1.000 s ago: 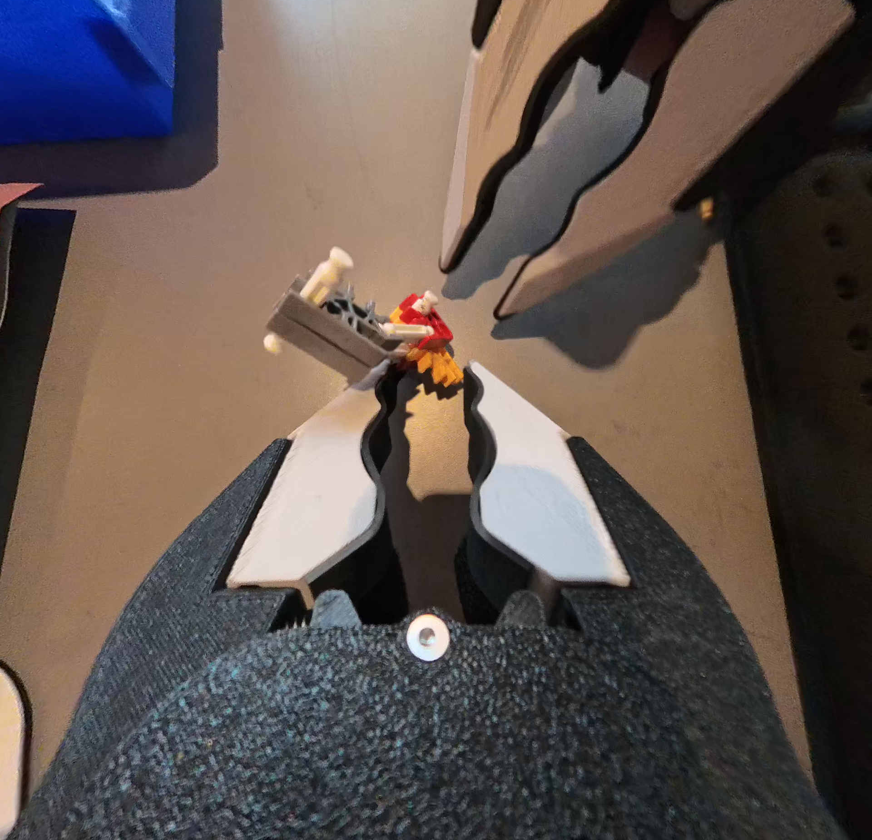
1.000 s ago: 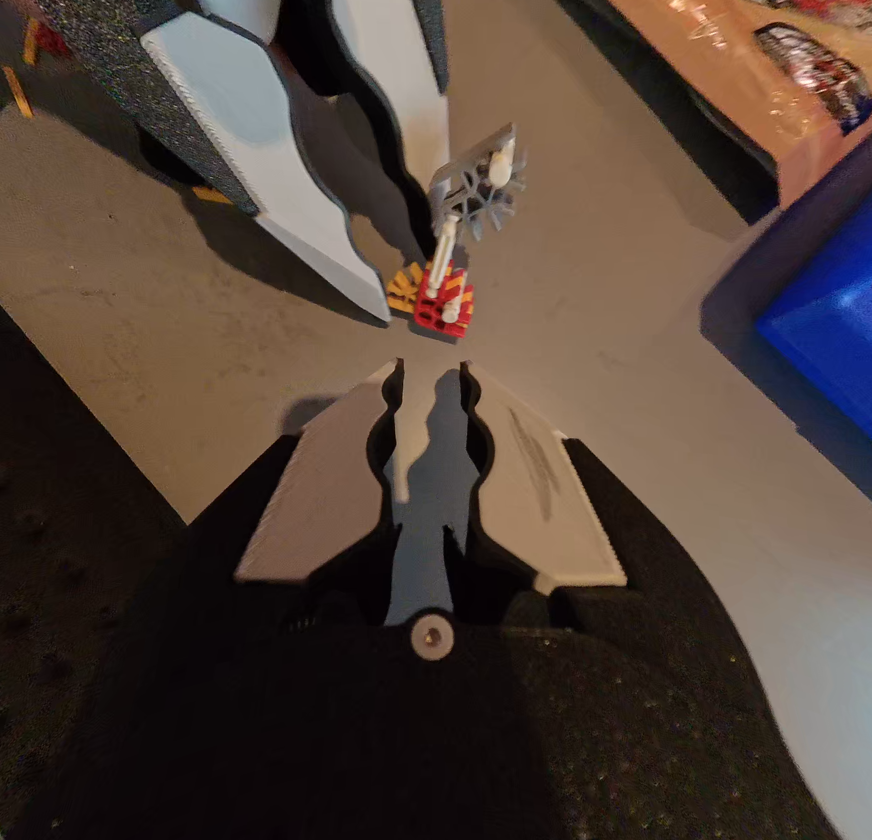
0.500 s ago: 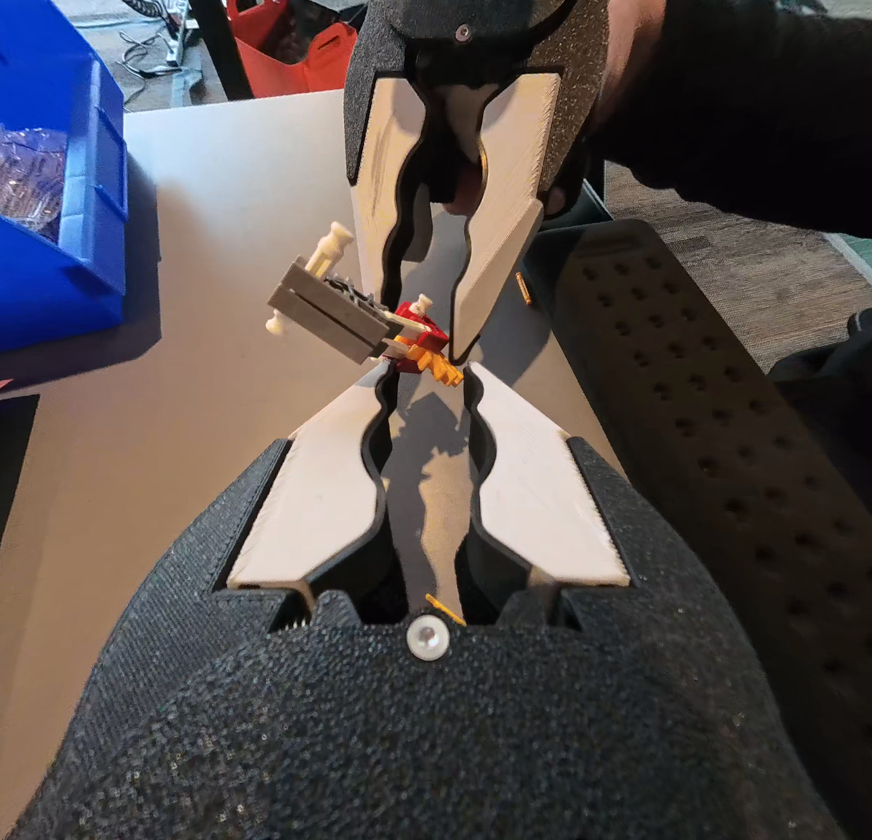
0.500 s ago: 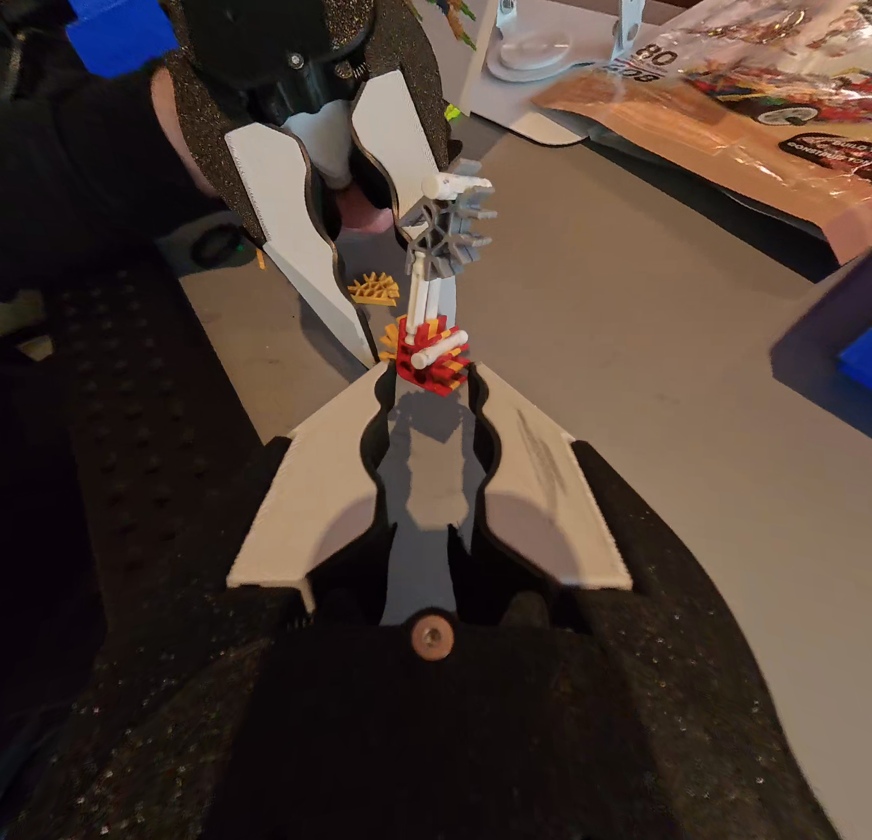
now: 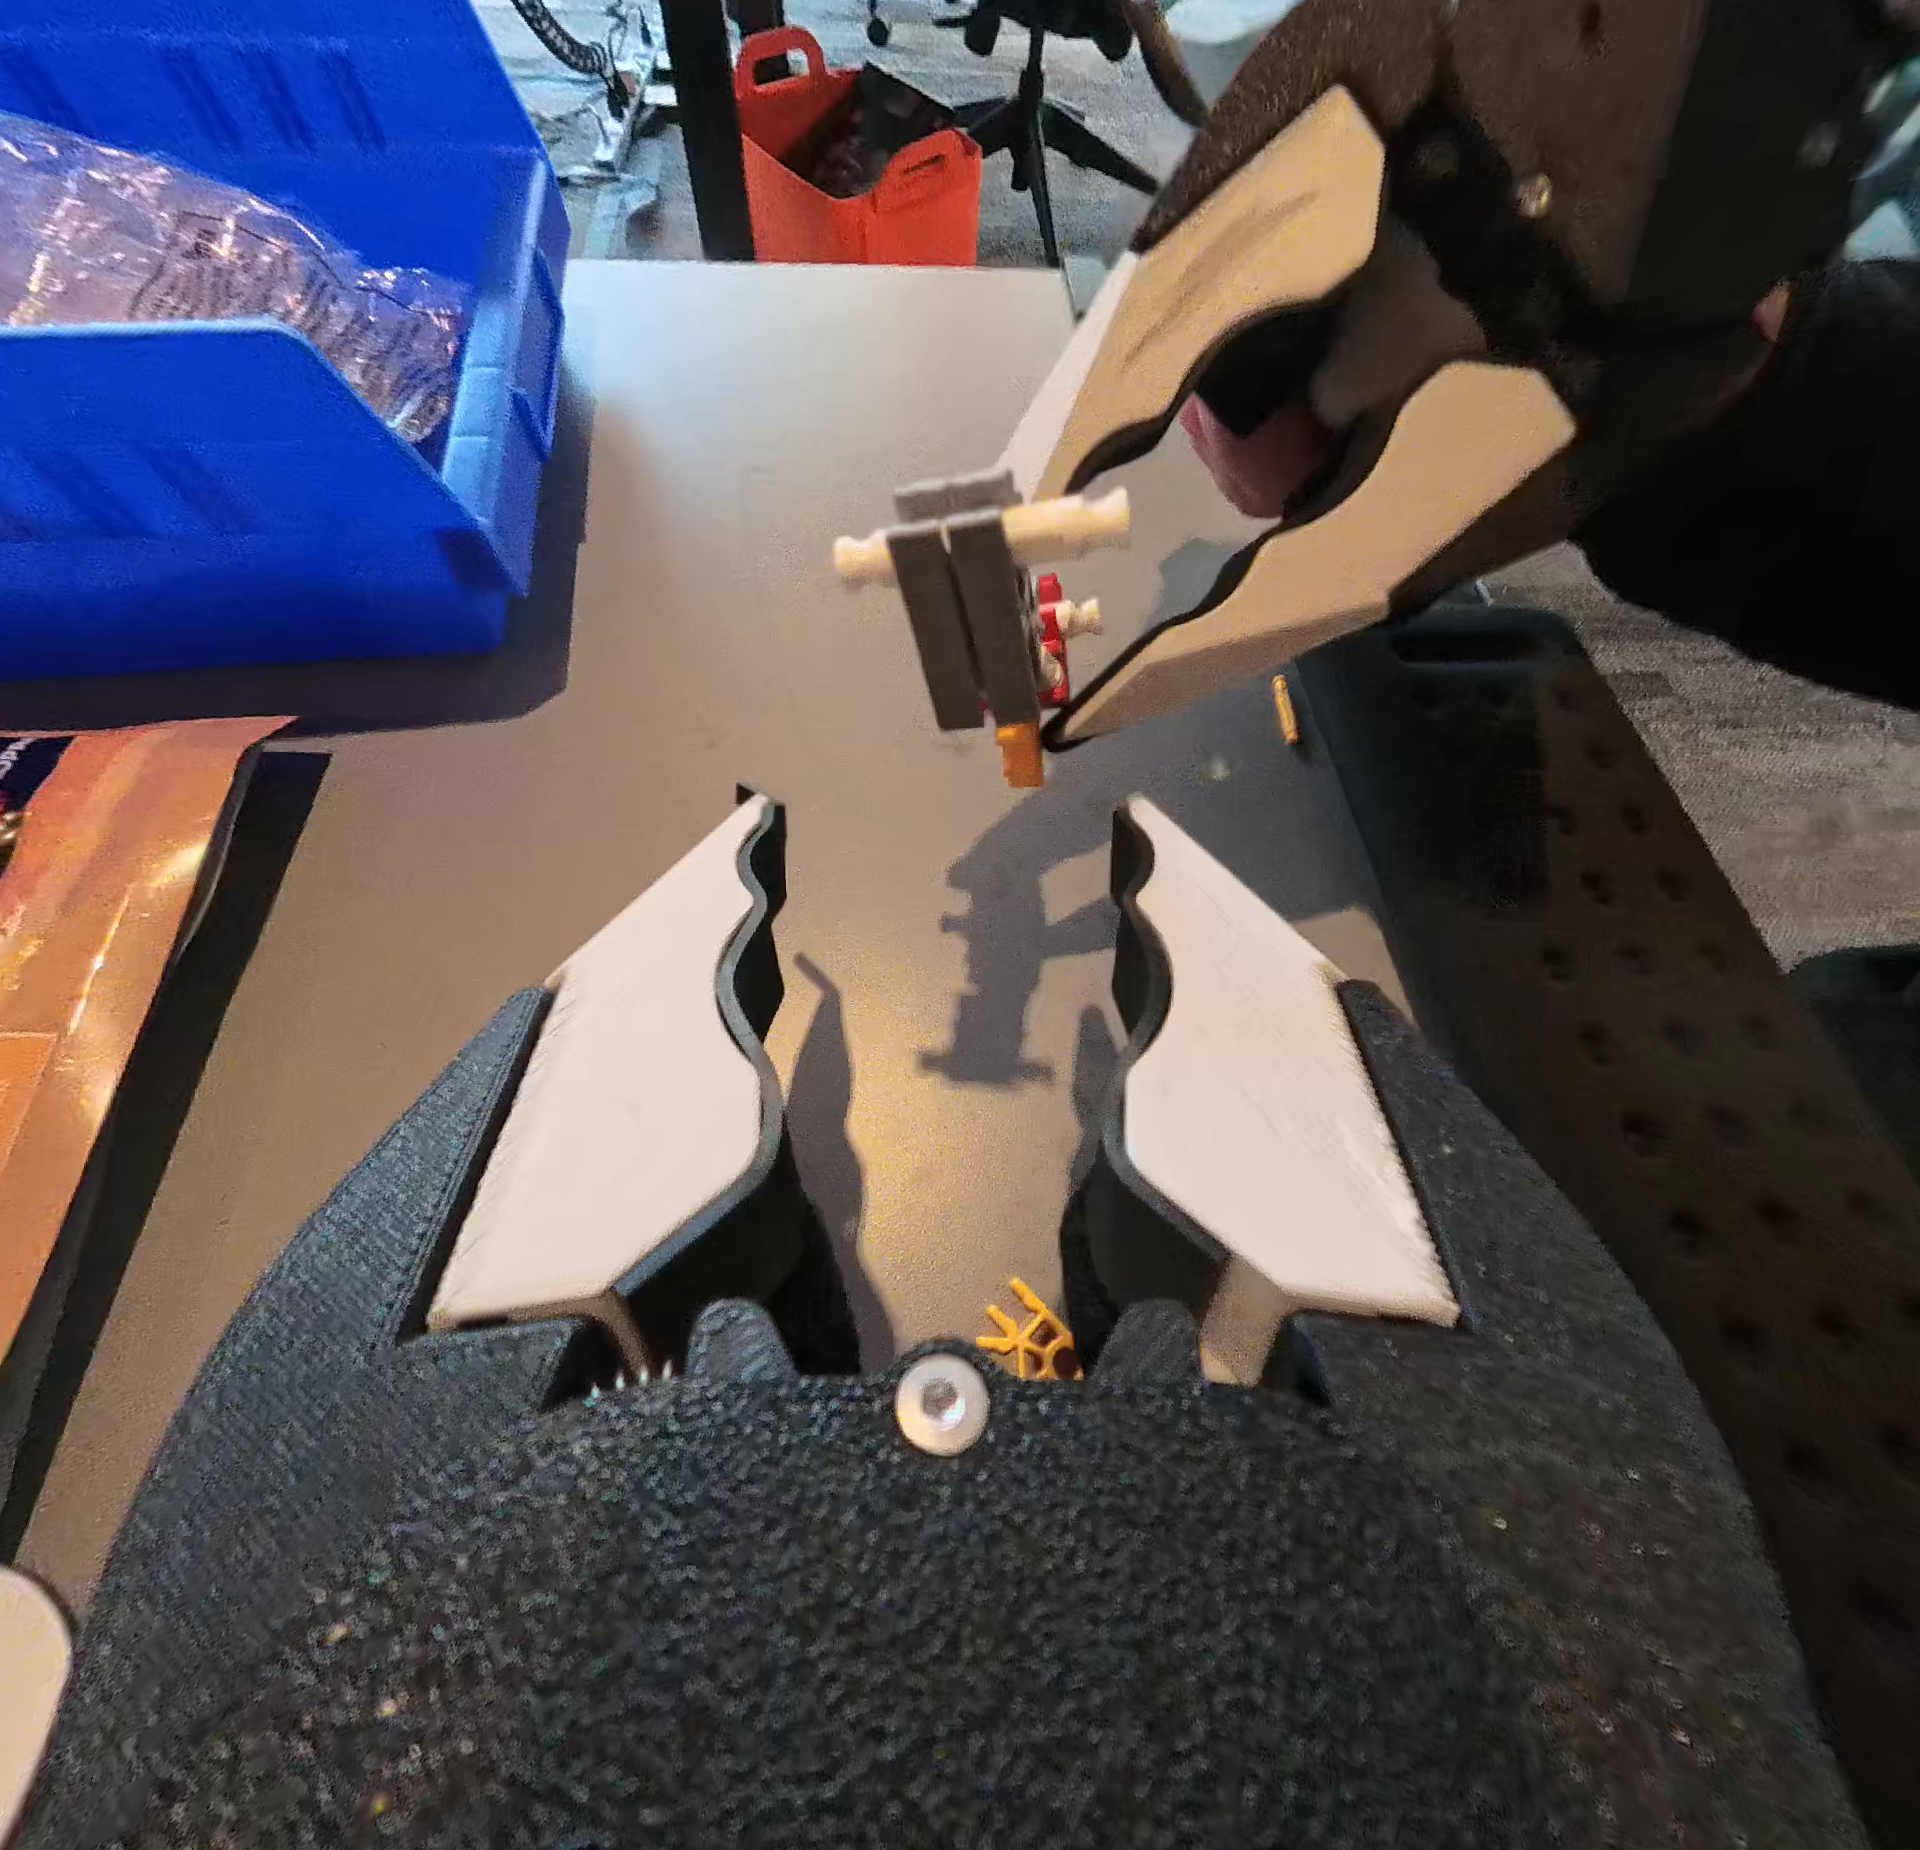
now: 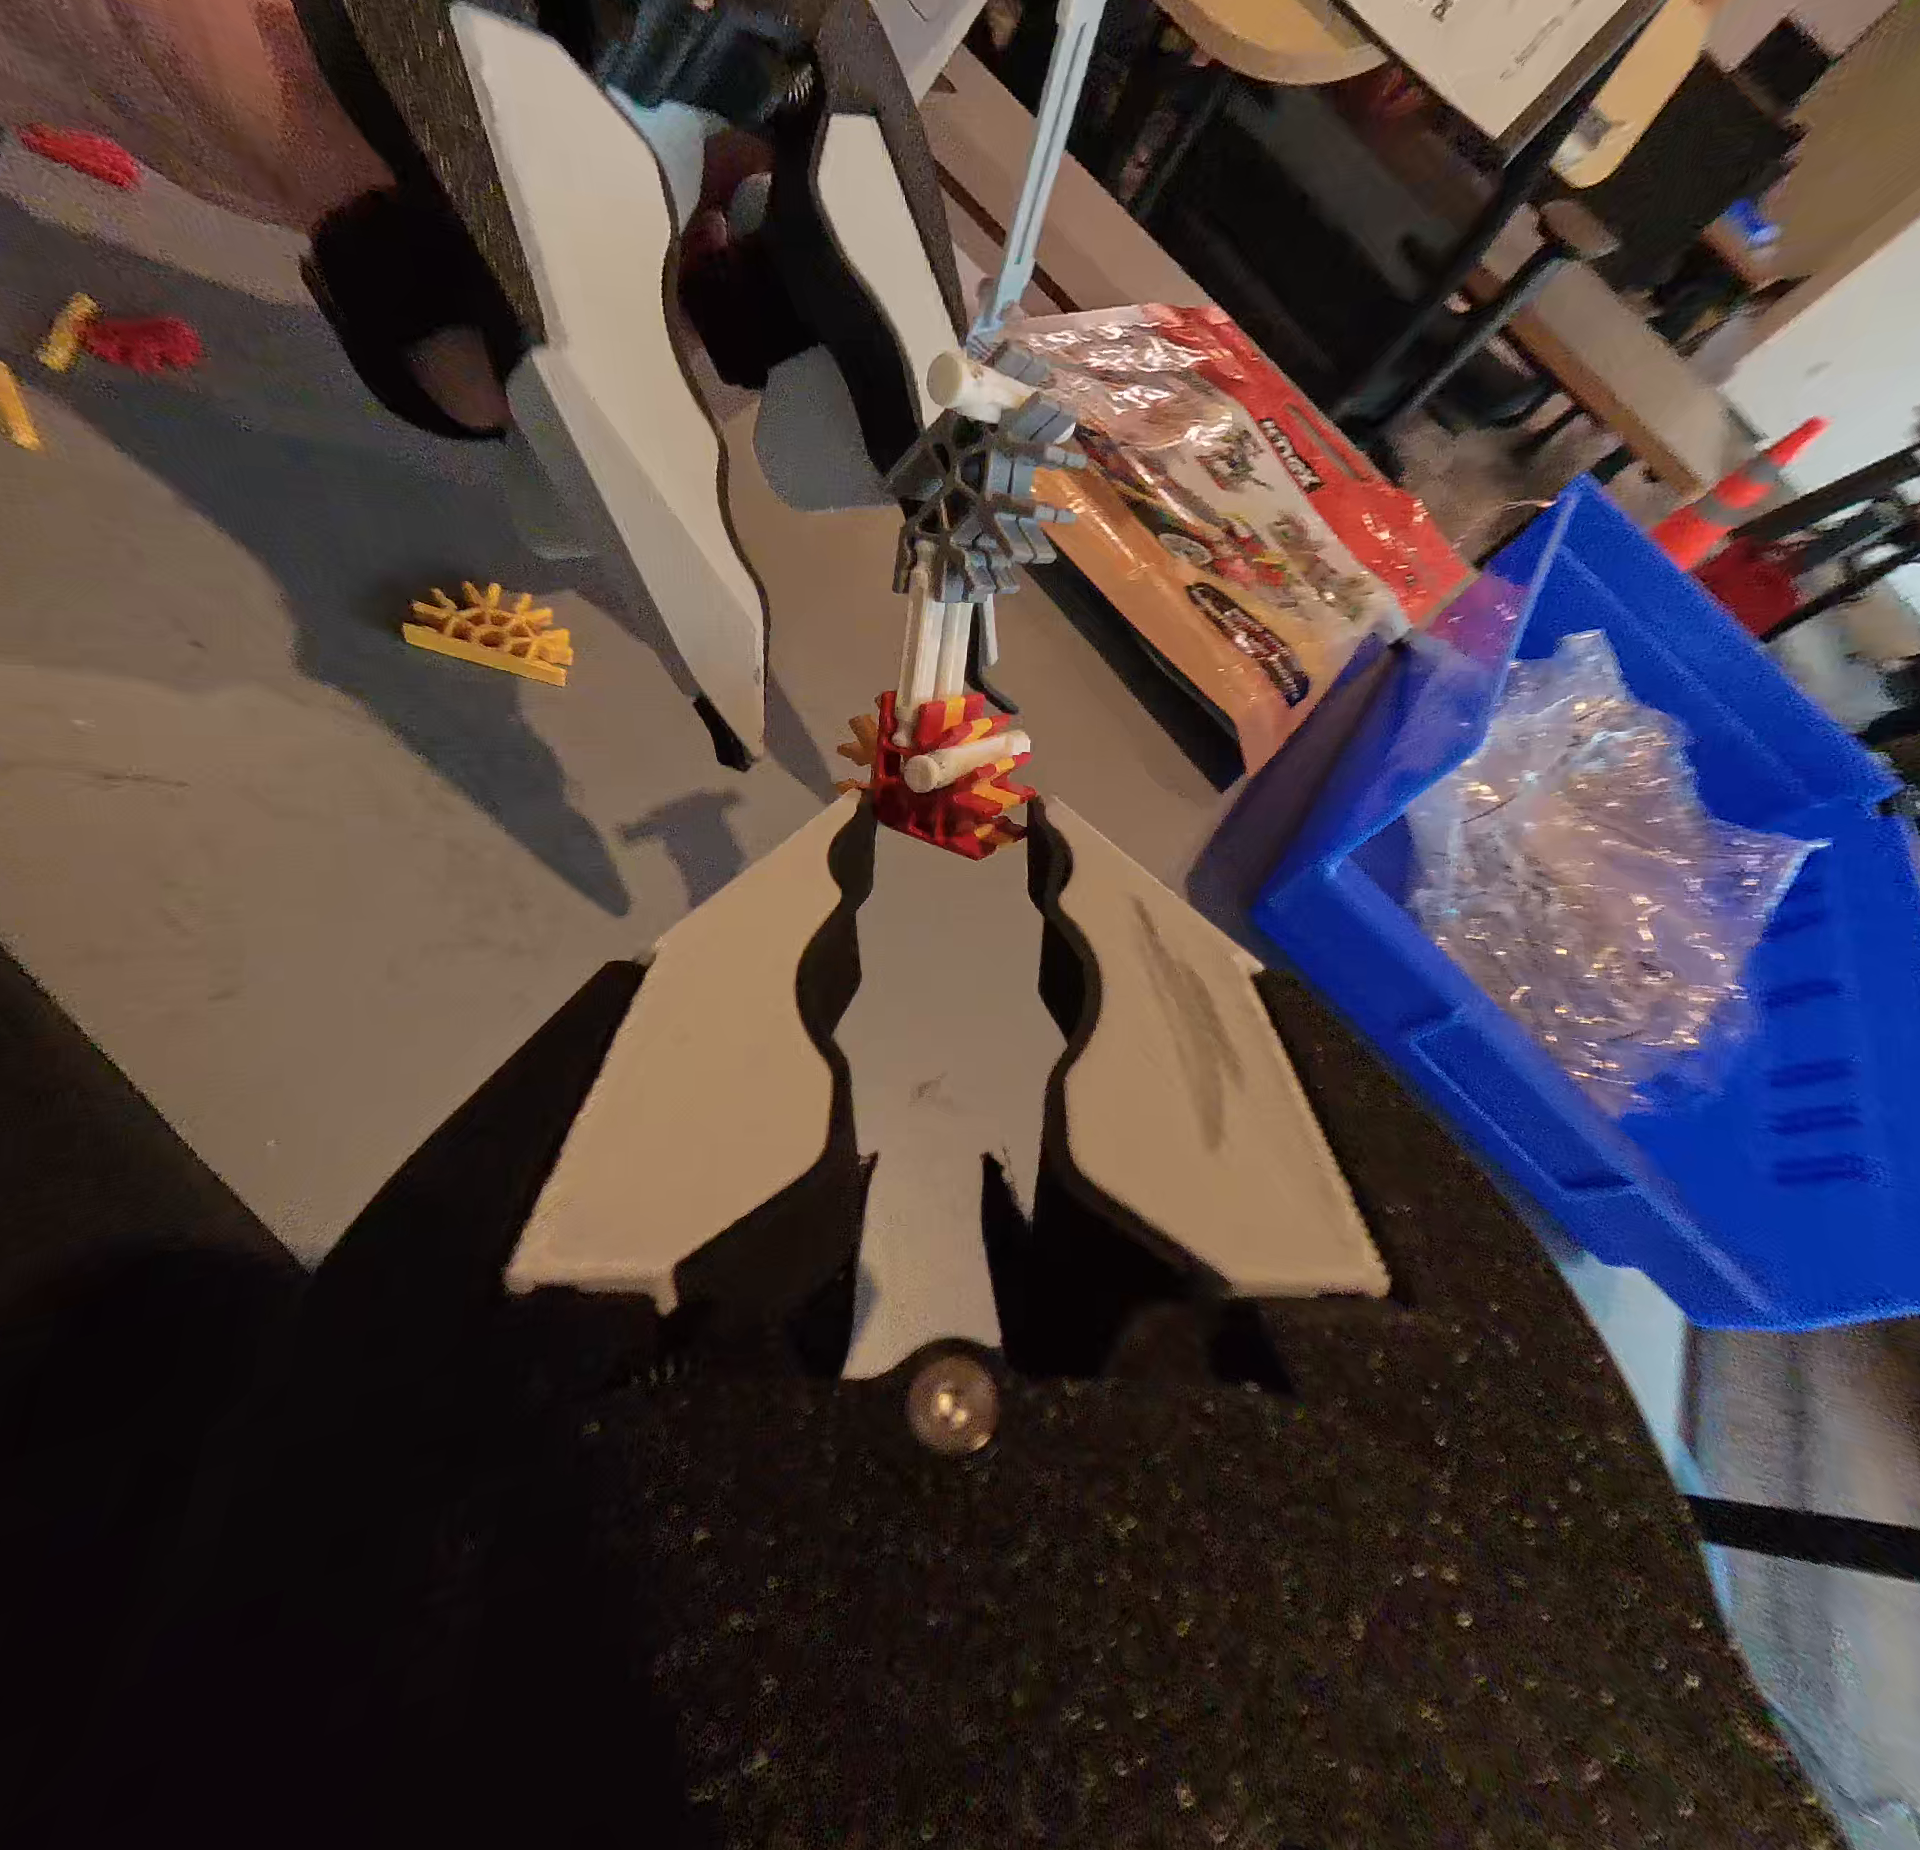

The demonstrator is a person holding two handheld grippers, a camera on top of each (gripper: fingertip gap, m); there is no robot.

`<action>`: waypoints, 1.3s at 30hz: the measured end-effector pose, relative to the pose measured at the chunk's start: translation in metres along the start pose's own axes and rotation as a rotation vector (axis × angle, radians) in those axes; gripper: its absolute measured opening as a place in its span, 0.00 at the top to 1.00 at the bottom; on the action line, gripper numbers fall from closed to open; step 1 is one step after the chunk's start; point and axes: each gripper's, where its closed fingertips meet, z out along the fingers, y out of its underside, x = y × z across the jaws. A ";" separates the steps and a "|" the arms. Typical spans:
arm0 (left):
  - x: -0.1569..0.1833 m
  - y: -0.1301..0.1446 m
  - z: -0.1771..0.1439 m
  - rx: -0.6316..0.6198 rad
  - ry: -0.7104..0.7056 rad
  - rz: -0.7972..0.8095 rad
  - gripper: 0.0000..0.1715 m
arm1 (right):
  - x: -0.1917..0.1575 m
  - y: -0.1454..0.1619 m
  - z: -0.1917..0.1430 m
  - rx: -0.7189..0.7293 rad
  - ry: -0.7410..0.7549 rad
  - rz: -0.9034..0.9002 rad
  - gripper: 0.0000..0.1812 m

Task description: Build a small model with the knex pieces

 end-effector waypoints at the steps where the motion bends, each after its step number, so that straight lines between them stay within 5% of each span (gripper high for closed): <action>1: 0.002 -0.004 -0.002 0.022 0.009 -0.002 0.64 | 0.001 -0.001 0.000 -0.001 0.028 -0.022 0.84; 4: 0.007 -0.018 -0.005 0.099 0.024 0.007 0.67 | 0.001 -0.003 -0.001 -0.003 0.102 -0.094 0.84; 9: 0.012 -0.029 -0.008 0.161 0.035 0.033 0.92 | -0.002 -0.002 0.002 -0.027 0.188 -0.172 0.84; 12: 0.012 -0.025 -0.008 0.146 0.040 0.042 0.92 | -0.006 0.001 0.006 -0.047 0.209 -0.202 0.84; 19: 0.028 -0.027 -0.014 0.129 0.096 0.143 0.93 | -0.028 -0.001 -0.006 0.044 -0.078 0.013 0.75; 26: 0.047 -0.031 -0.015 0.130 0.162 0.195 0.93 | -0.032 -0.009 -0.016 0.100 -0.191 0.109 0.86; 29: 0.042 -0.034 -0.014 0.142 0.139 0.168 0.92 | -0.027 -0.010 -0.016 0.112 -0.144 0.136 0.86; 37: 0.007 -0.032 0.007 0.153 0.009 -0.030 0.80 | 0.016 0.009 -0.004 -0.020 0.273 0.046 0.88; 39: -0.003 -0.036 0.007 0.182 -0.067 -0.019 0.88 | 0.019 0.008 -0.002 -0.034 0.332 0.012 0.88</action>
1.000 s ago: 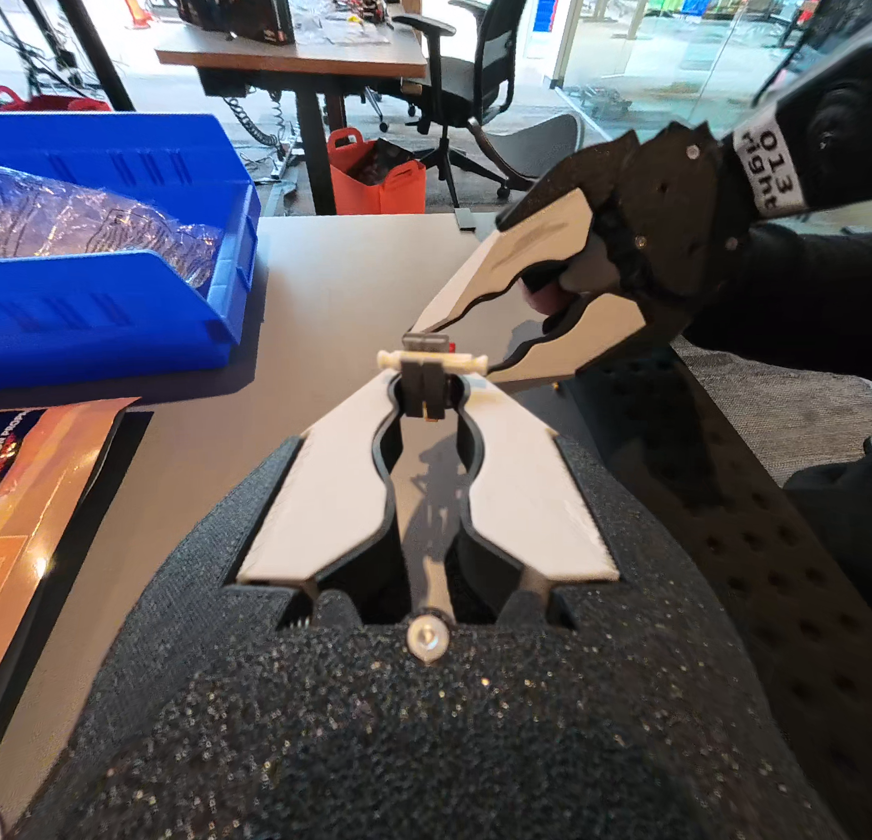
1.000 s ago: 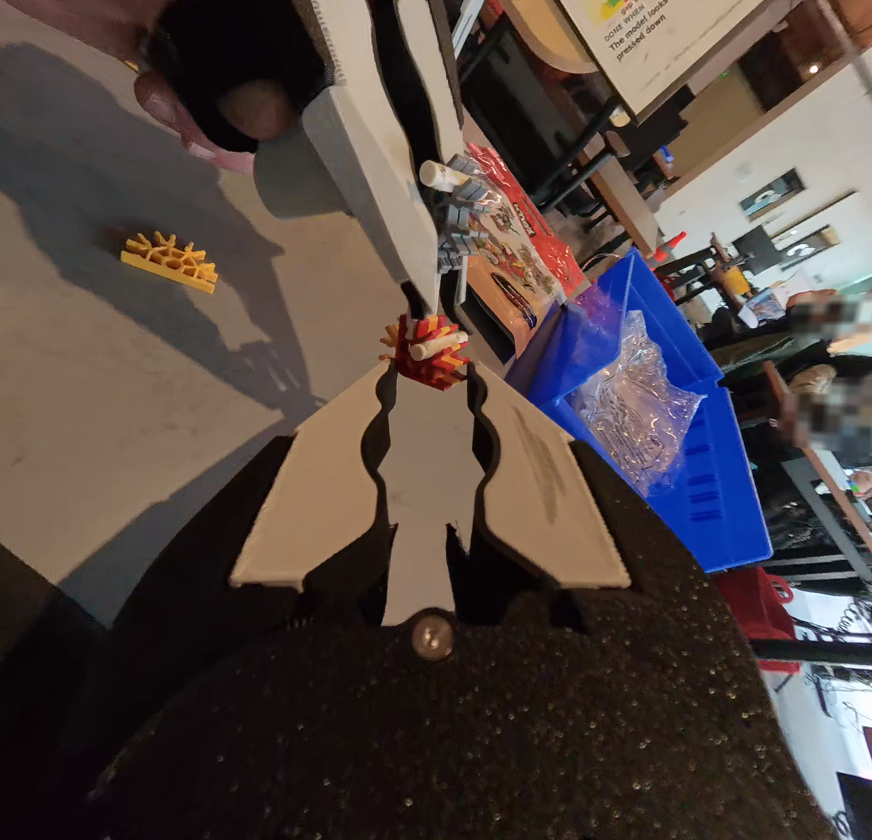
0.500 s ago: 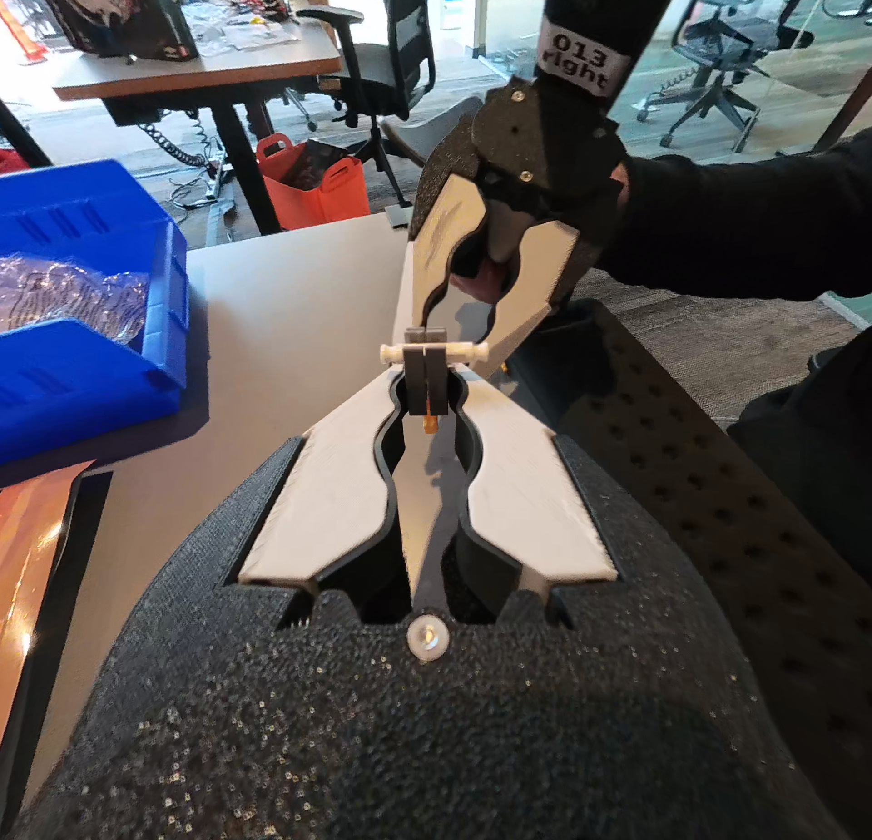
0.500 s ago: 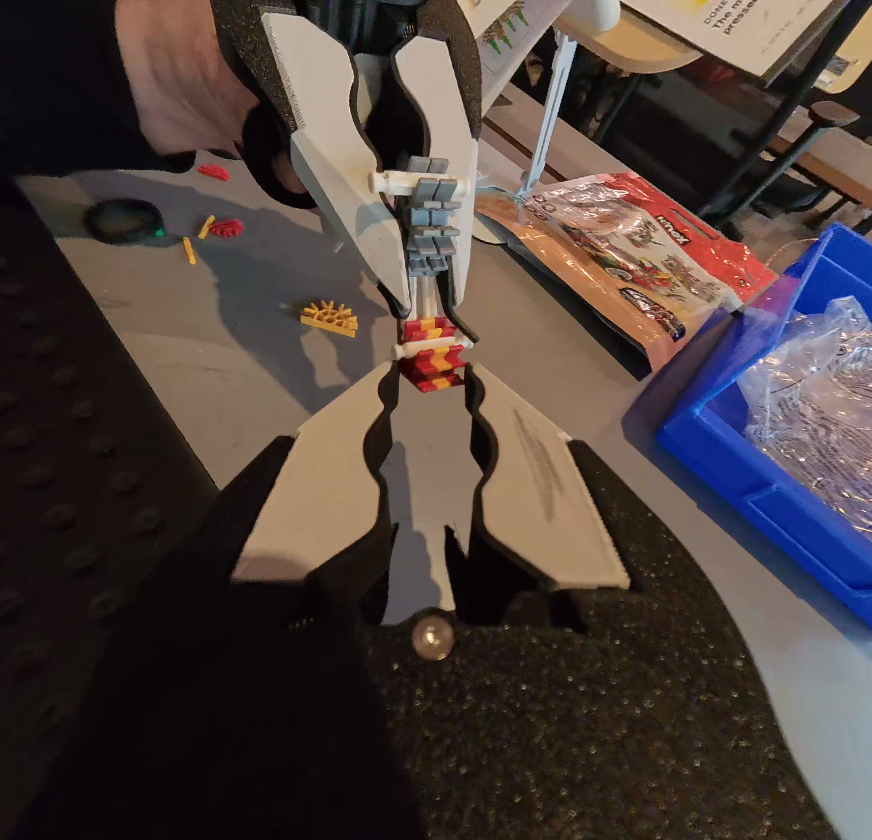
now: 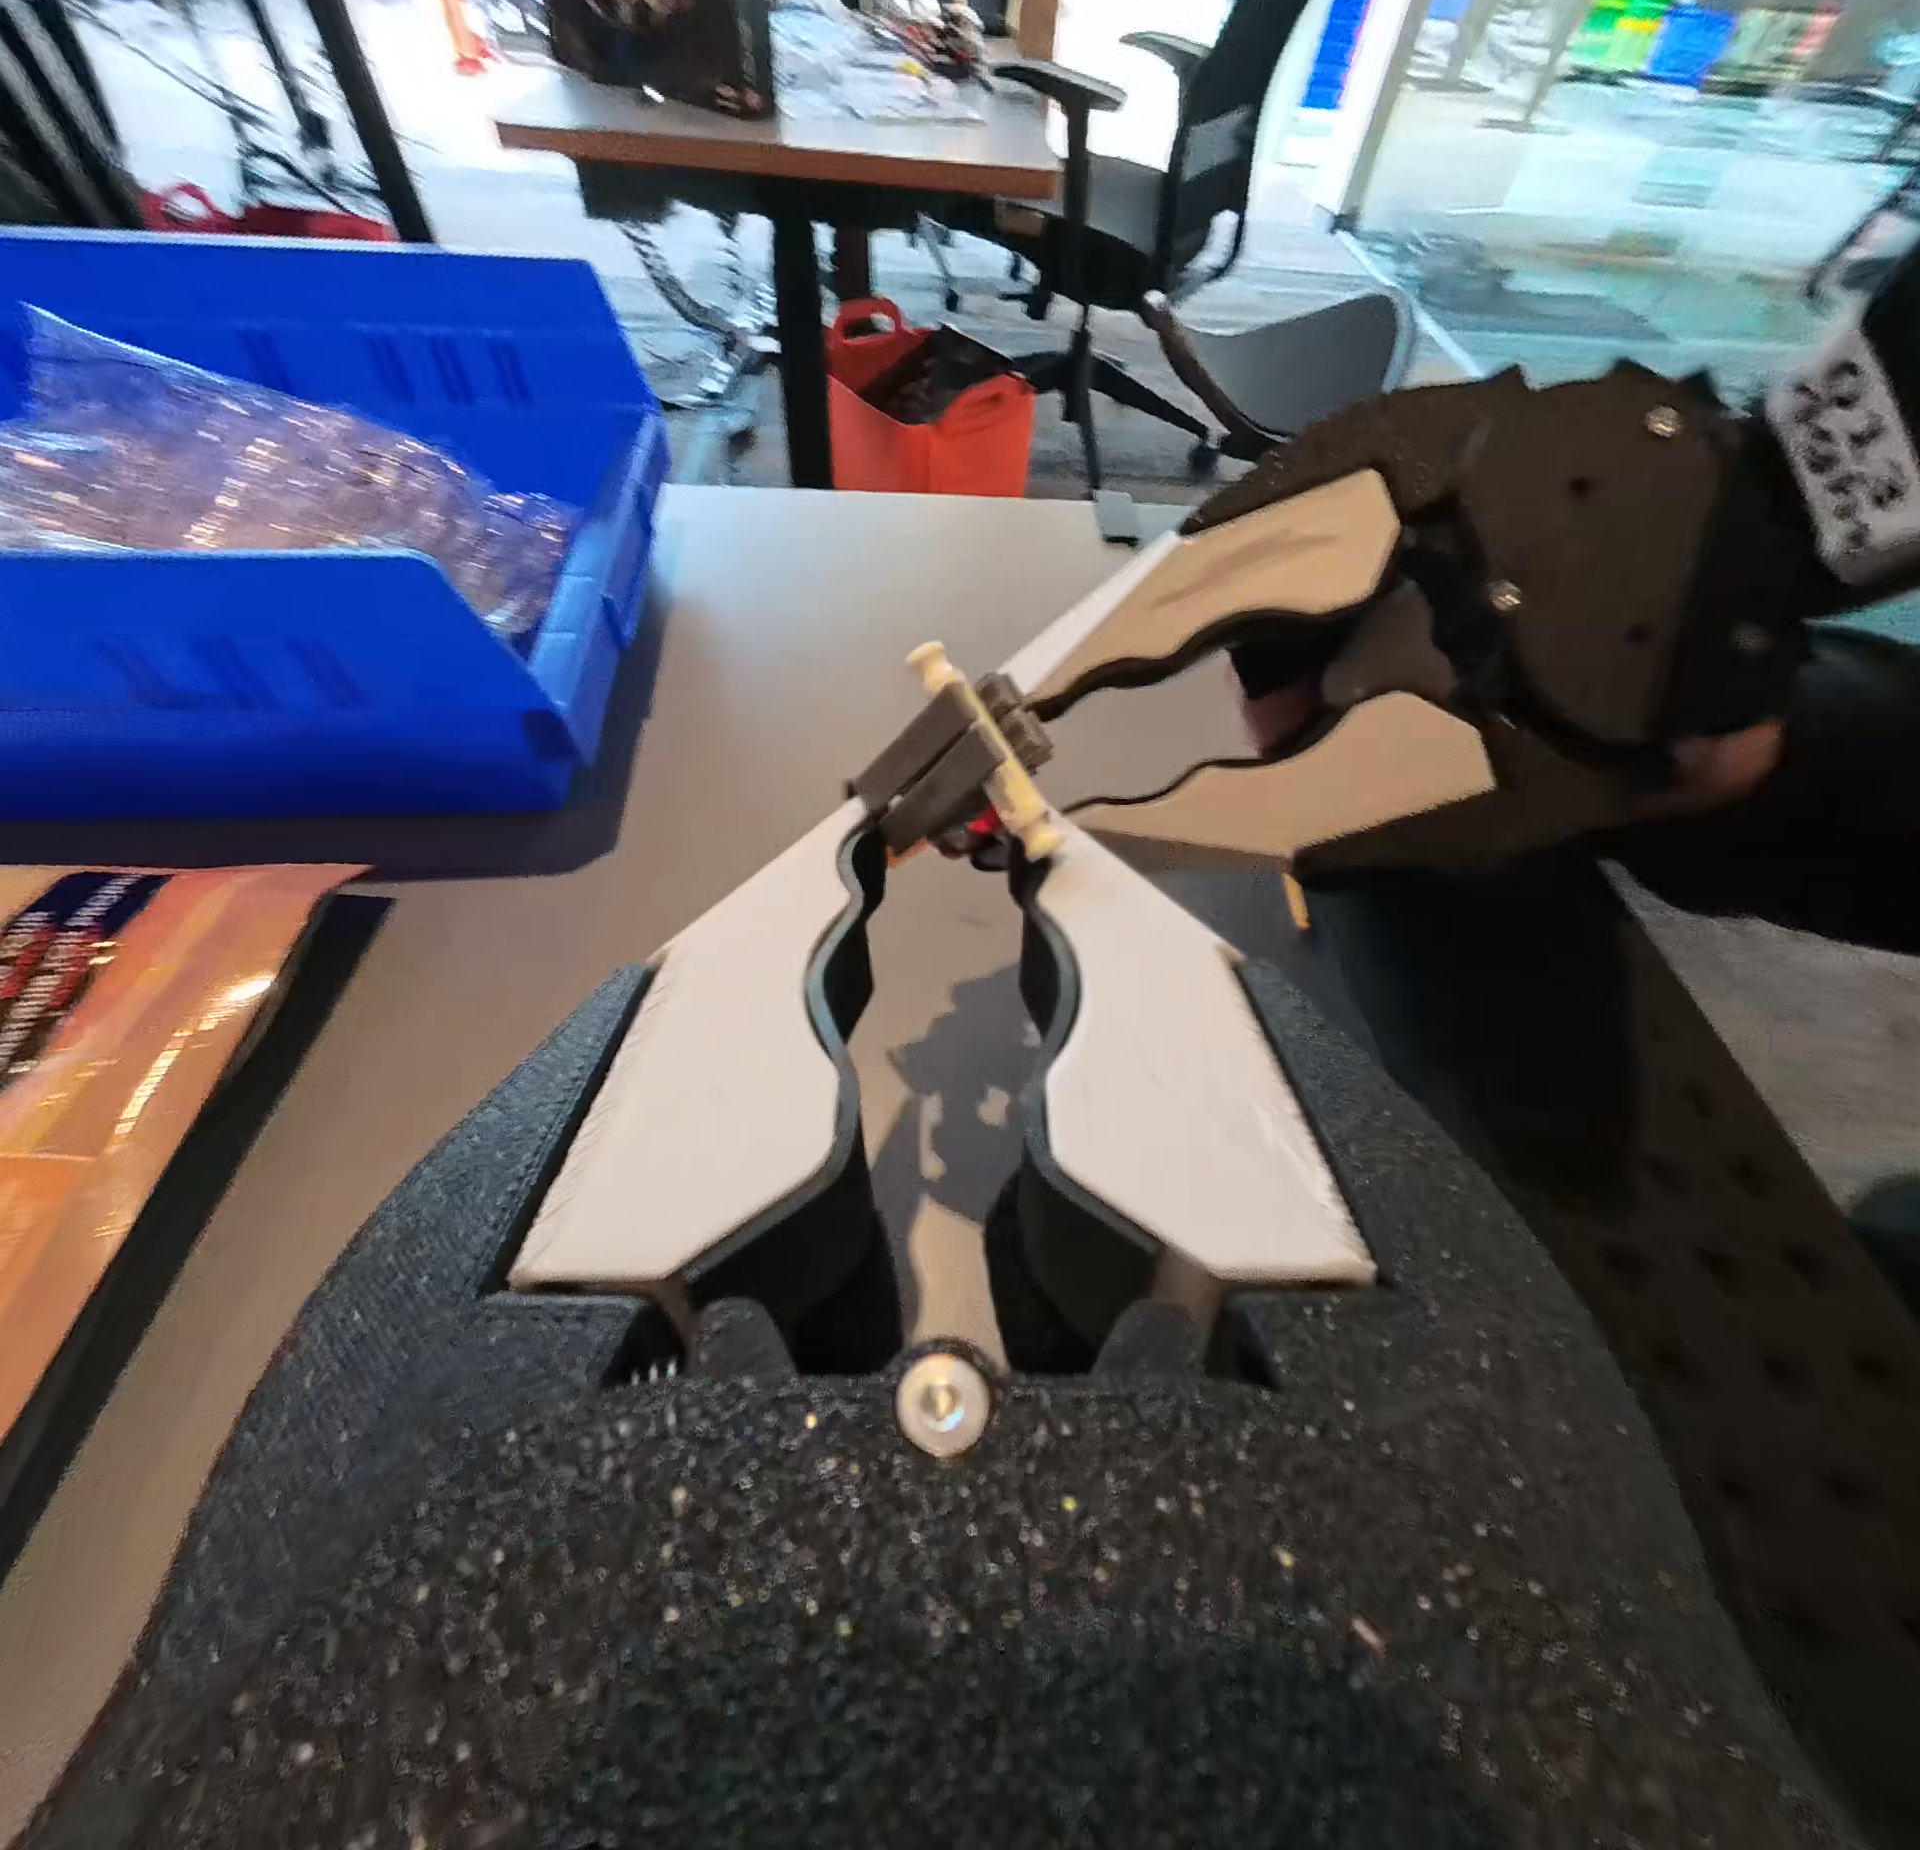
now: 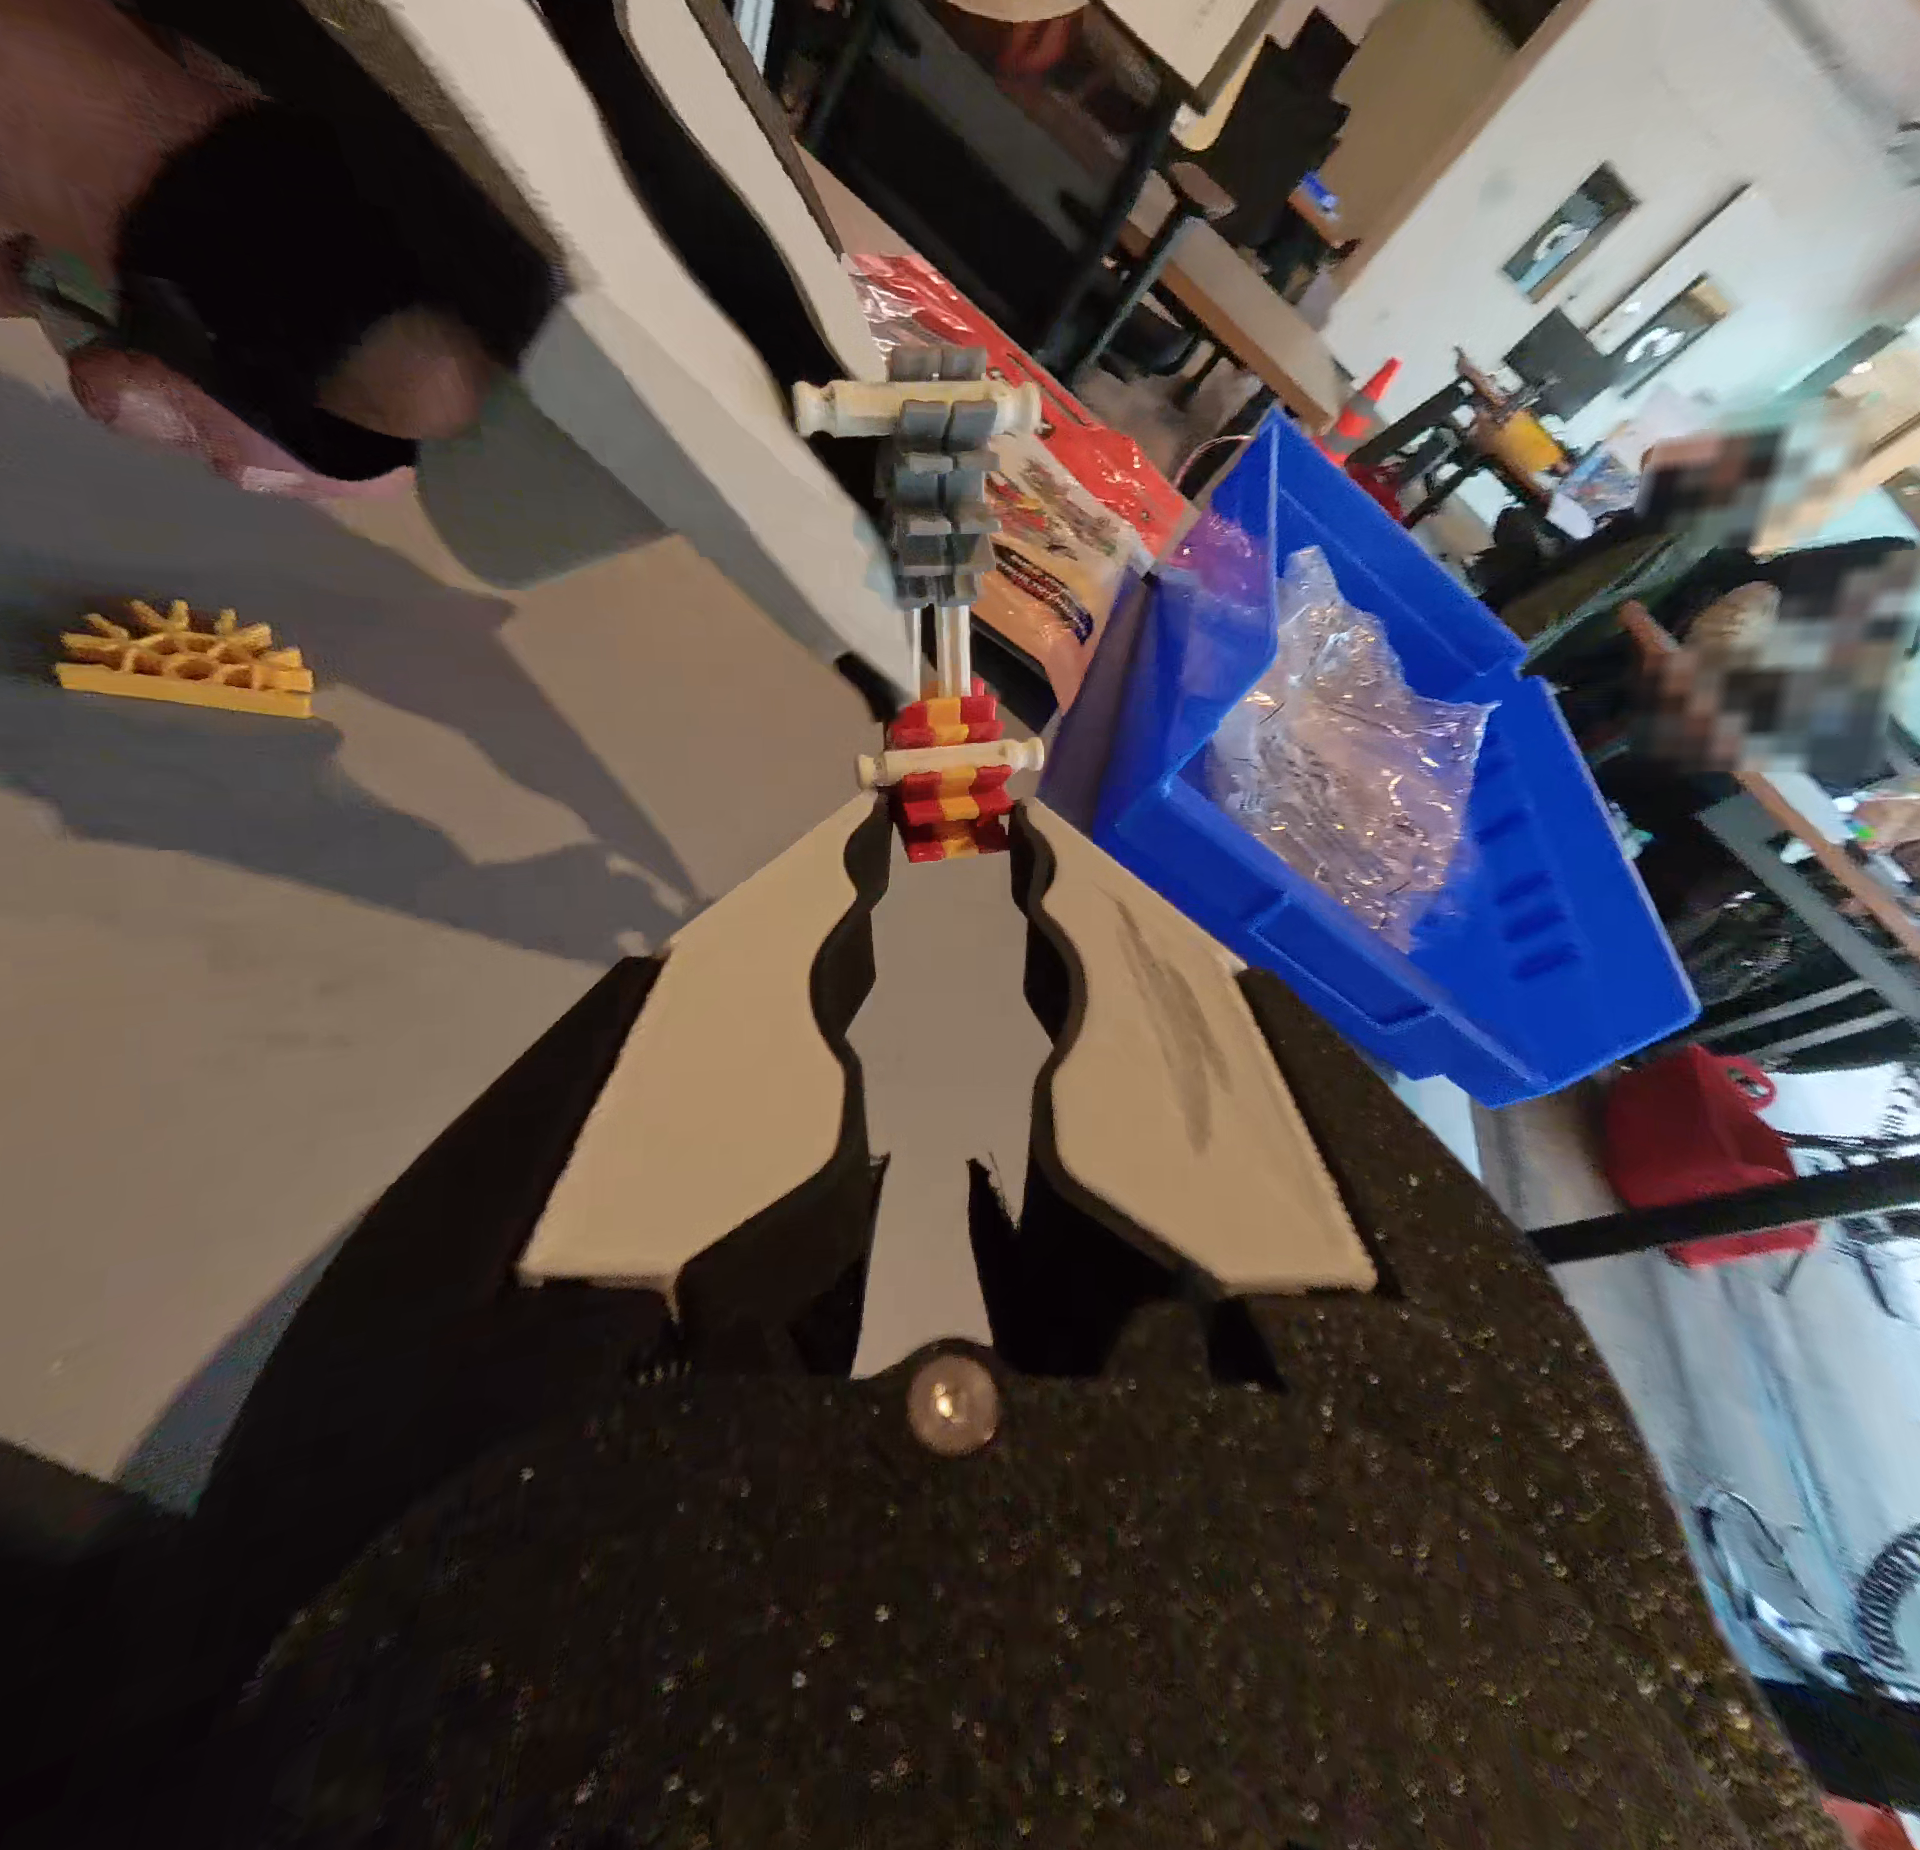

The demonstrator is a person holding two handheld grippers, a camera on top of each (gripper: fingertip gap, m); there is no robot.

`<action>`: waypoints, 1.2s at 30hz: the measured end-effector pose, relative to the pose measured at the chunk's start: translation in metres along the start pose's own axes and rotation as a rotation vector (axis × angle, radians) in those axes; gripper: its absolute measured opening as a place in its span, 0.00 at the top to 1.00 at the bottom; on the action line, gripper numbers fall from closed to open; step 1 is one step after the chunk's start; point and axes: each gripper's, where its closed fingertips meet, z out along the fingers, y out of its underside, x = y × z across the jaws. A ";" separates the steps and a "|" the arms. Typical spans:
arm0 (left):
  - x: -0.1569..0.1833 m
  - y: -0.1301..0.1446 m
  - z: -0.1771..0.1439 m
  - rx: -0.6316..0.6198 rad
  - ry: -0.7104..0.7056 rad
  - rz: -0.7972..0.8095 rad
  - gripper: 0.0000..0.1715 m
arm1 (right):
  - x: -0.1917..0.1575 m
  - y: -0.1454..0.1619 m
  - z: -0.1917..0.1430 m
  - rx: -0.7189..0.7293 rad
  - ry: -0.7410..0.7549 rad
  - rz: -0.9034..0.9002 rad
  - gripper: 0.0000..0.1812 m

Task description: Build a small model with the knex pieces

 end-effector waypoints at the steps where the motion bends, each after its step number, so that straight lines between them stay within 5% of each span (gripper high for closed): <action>1: -0.003 -0.002 0.000 0.022 -0.016 -0.006 0.89 | 0.001 -0.001 0.001 -0.003 0.022 -0.016 0.88; 6: -0.012 -0.001 -0.001 0.049 -0.016 -0.063 0.95 | -0.015 0.006 0.010 -0.057 -0.047 -0.080 0.88; 14: -0.017 0.052 -0.005 -0.293 -0.027 0.173 0.96 | -0.033 0.028 0.009 -0.135 -0.217 -0.061 0.87; 23: -0.008 0.080 0.001 -0.362 0.071 0.155 0.95 | -0.029 0.046 0.003 -0.186 -0.275 -0.007 0.87; 36: -0.002 0.090 -0.017 -0.490 0.085 0.083 0.77 | -0.028 0.046 -0.008 -0.193 -0.296 -0.024 0.87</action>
